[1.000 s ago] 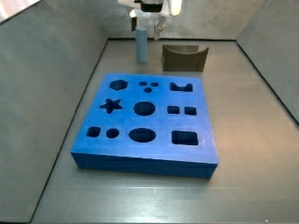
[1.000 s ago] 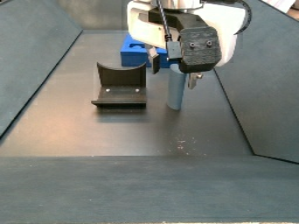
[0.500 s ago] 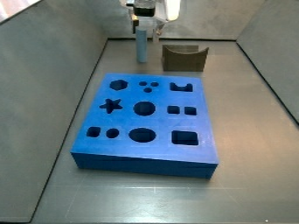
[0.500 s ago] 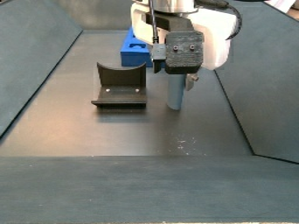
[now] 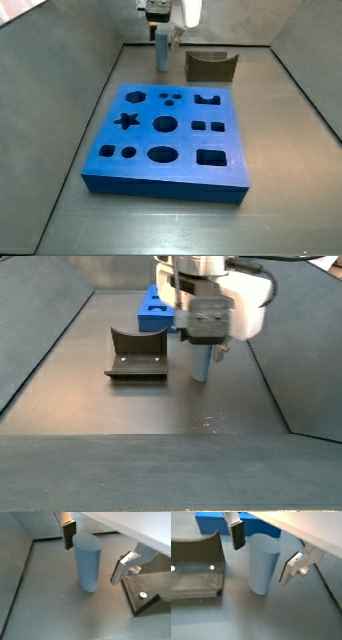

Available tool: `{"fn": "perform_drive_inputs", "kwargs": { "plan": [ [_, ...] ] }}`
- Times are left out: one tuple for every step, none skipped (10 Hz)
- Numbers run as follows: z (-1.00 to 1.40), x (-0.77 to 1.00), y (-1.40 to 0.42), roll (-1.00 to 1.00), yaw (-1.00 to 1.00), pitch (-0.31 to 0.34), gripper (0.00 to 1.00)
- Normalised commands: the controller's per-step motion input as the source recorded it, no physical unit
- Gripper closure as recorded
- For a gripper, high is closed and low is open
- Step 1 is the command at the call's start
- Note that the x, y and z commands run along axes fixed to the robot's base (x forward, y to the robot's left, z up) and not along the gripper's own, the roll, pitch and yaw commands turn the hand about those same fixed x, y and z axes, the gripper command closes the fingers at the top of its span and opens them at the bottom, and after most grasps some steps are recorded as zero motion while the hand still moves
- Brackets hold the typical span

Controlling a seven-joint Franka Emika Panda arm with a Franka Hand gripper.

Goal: Pick up the oval object. Move up. Move to above the board. Insert the oval object.
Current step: Pick up the oval object.

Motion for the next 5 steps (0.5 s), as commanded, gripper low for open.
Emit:
{"fn": "perform_drive_inputs", "kwargs": {
  "plan": [
    [0.0,0.0,0.0,0.0,0.0,0.0,1.0],
    [0.0,0.0,-0.04,0.01,0.0,0.0,1.0],
    [0.0,0.0,0.0,0.0,0.0,0.0,1.0],
    [0.0,0.0,0.0,0.0,0.0,0.0,1.0],
    [0.0,0.0,0.0,0.0,0.0,0.0,1.0]
  ]
}}
